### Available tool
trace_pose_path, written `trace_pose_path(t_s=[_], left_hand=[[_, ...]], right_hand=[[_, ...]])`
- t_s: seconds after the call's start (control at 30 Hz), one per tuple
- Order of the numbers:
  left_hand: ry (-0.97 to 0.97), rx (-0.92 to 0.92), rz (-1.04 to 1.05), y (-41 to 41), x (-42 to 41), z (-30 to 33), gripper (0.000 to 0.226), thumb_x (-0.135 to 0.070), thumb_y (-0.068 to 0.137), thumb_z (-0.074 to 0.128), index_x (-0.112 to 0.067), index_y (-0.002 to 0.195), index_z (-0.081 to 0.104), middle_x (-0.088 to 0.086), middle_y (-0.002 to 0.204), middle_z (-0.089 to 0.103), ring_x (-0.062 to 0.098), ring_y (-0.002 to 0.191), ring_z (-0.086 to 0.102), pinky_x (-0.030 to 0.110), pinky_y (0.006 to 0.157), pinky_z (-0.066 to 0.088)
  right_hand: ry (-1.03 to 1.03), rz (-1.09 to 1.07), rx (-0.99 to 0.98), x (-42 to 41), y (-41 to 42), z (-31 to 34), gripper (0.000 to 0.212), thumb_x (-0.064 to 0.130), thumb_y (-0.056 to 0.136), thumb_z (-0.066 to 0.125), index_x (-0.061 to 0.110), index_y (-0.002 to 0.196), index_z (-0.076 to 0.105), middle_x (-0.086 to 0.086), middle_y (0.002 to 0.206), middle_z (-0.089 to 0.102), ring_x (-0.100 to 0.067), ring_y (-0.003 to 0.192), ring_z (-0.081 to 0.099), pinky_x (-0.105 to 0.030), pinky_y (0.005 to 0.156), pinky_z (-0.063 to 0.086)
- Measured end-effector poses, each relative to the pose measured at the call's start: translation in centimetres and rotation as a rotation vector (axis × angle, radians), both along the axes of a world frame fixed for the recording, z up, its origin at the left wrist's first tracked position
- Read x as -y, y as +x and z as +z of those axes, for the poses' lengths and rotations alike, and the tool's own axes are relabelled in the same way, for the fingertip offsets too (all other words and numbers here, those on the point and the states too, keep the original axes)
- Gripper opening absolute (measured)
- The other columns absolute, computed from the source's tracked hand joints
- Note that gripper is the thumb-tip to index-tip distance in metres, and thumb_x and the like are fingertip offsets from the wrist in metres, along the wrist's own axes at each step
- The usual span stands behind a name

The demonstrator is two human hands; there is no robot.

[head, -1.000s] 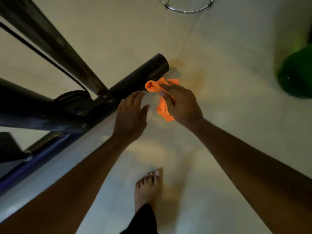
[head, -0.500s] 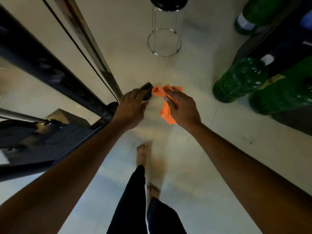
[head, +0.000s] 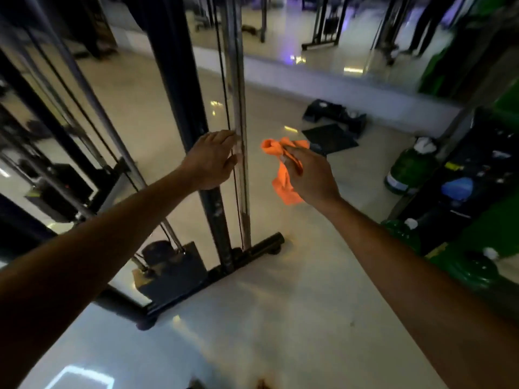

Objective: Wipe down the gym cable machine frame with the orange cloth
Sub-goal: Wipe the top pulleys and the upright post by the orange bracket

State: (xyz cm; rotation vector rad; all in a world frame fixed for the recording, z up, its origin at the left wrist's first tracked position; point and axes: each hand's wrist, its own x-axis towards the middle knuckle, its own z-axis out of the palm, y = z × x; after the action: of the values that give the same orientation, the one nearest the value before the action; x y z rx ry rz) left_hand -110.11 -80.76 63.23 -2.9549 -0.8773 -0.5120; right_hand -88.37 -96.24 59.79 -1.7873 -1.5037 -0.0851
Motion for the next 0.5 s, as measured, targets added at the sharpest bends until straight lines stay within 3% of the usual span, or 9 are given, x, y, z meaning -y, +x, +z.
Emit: trace_pose_path(t_s=[0.1,0.23,0.37,0.5], left_hand=[[0.129,0.088,0.042,-4.1,-1.5,8.9,0.053,-0.043,0.110,0.050,-0.016,0.156,0.047,0.011,0.156,0.051,0.036,0.144,0.048,0.052,0.122,0.037],[0.288,0.203,0.114,-10.7,-3.6,19.9,0.048,-0.037,0.111,0.047,-0.014,0.154,0.049,0.013,0.154,0.053,0.038,0.141,0.050,0.050,0.117,0.039],[0.419,0.295,0.175,-17.9,-5.0,29.1,0.045,-0.033,0.112,0.047,-0.015,0.153,0.049,0.012,0.153,0.053,0.038,0.142,0.049,0.051,0.116,0.038],[0.536,0.369,0.216,-25.6,-5.6,36.8,0.044,-0.032,0.112,0.046,-0.020,0.154,0.048,0.008,0.155,0.051,0.031,0.145,0.045,0.049,0.119,0.035]], right_hand=[[0.145,0.047,0.084,-2.8,-2.7,8.9,0.040,0.038,0.112,0.059,0.022,0.148,0.067,-0.002,0.146,0.070,-0.022,0.132,0.065,-0.039,0.111,0.052],[0.291,0.111,0.184,-5.9,-7.8,21.4,0.037,0.036,0.111,0.062,0.021,0.143,0.071,-0.004,0.134,0.076,-0.025,0.121,0.070,-0.031,0.097,0.050],[0.434,0.166,0.248,-8.8,-13.9,31.4,0.031,0.035,0.110,0.064,0.018,0.133,0.075,-0.007,0.122,0.079,-0.029,0.109,0.072,-0.043,0.090,0.057],[0.528,0.200,0.311,-11.3,-21.0,40.0,0.032,0.035,0.112,0.062,0.020,0.137,0.074,-0.002,0.114,0.080,-0.021,0.099,0.071,-0.024,0.075,0.046]])
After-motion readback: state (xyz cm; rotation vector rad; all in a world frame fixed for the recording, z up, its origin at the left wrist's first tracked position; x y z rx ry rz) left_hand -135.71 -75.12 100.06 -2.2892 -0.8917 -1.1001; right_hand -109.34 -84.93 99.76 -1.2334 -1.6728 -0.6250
